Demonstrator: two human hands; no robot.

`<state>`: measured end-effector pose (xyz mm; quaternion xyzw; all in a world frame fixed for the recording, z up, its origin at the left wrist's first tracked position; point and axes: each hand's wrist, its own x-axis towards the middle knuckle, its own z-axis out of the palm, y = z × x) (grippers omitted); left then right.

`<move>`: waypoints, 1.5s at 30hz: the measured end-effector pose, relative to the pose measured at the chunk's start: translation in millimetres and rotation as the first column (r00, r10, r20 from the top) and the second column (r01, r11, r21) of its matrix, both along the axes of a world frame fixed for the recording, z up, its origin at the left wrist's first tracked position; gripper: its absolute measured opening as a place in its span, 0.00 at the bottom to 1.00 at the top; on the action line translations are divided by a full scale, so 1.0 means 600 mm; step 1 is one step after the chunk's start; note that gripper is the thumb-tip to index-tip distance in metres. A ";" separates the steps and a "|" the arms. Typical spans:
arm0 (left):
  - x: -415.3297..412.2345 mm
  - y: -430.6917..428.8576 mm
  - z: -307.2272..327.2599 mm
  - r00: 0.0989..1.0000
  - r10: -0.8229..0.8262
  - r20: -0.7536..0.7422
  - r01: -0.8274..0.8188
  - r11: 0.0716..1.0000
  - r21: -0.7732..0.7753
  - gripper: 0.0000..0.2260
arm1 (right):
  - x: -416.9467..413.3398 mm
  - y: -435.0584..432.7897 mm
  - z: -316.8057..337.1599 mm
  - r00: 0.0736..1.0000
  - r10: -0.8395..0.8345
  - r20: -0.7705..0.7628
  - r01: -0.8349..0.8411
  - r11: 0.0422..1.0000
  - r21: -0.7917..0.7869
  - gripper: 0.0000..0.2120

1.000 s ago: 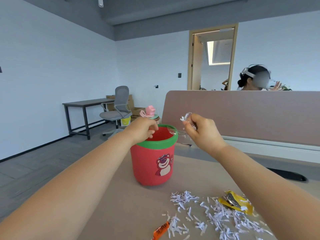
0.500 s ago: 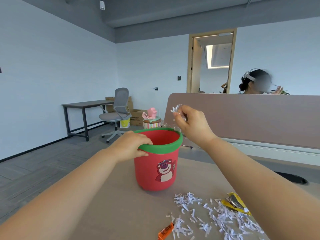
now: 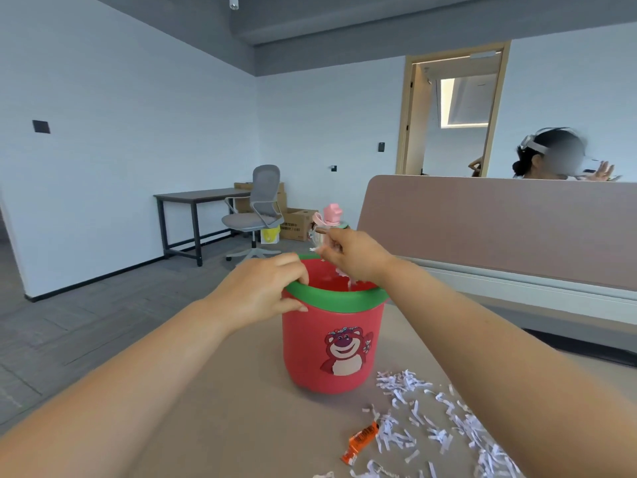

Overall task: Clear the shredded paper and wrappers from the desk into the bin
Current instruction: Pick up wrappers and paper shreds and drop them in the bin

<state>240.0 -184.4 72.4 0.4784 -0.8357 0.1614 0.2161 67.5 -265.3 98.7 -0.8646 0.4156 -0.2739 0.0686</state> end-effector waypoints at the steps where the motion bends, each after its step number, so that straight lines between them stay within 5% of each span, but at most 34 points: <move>1: 0.001 0.001 -0.002 1.000 0.001 -0.003 -0.001 1.000 -0.001 0.13 | -0.001 0.001 -0.001 0.999 -0.008 -0.044 0.010 0.999 0.050 0.12; 6: 0.000 0.004 -0.009 1.000 -0.001 -0.022 0.002 1.000 0.019 0.12 | -0.010 0.017 0.002 0.992 0.011 -0.128 0.013 0.983 0.183 0.19; 13: 0.007 0.008 -0.011 1.000 0.023 -0.001 -0.023 1.000 0.006 0.15 | -0.016 0.018 -0.004 0.986 0.013 -0.165 0.015 0.986 0.168 0.30; 18: 0.007 0.015 -0.012 0.999 0.050 0.004 -0.050 0.999 -0.003 0.14 | -0.021 0.028 -0.004 0.986 -0.015 -0.163 0.031 0.995 0.099 0.19; 22: 0.006 0.021 -0.015 0.997 0.074 0.019 -0.074 0.997 -0.004 0.17 | -0.027 0.038 -0.006 0.999 -0.045 -0.022 0.045 0.999 0.029 0.10; 30: -0.016 0.049 -0.013 0.992 0.121 0.037 -0.120 0.993 -0.007 0.20 | -0.037 0.045 -0.024 0.979 -0.175 -0.105 0.168 0.983 -0.069 0.19; 36: -0.028 0.068 0.000 0.989 0.141 0.042 -0.140 0.990 -0.031 0.20 | -0.041 0.069 -0.019 0.986 -0.167 -0.003 0.165 0.977 -0.139 0.13; 42: -0.068 0.098 -0.032 0.995 -0.086 0.056 0.097 0.964 -0.247 0.15 | -0.113 0.143 -0.055 0.981 -0.063 0.185 0.105 0.969 -0.225 0.12; 45: -0.087 0.111 -0.080 0.982 -0.181 0.051 0.187 0.962 -0.197 0.13 | -0.175 0.191 -0.101 0.980 -0.108 0.165 0.137 0.975 -0.176 0.12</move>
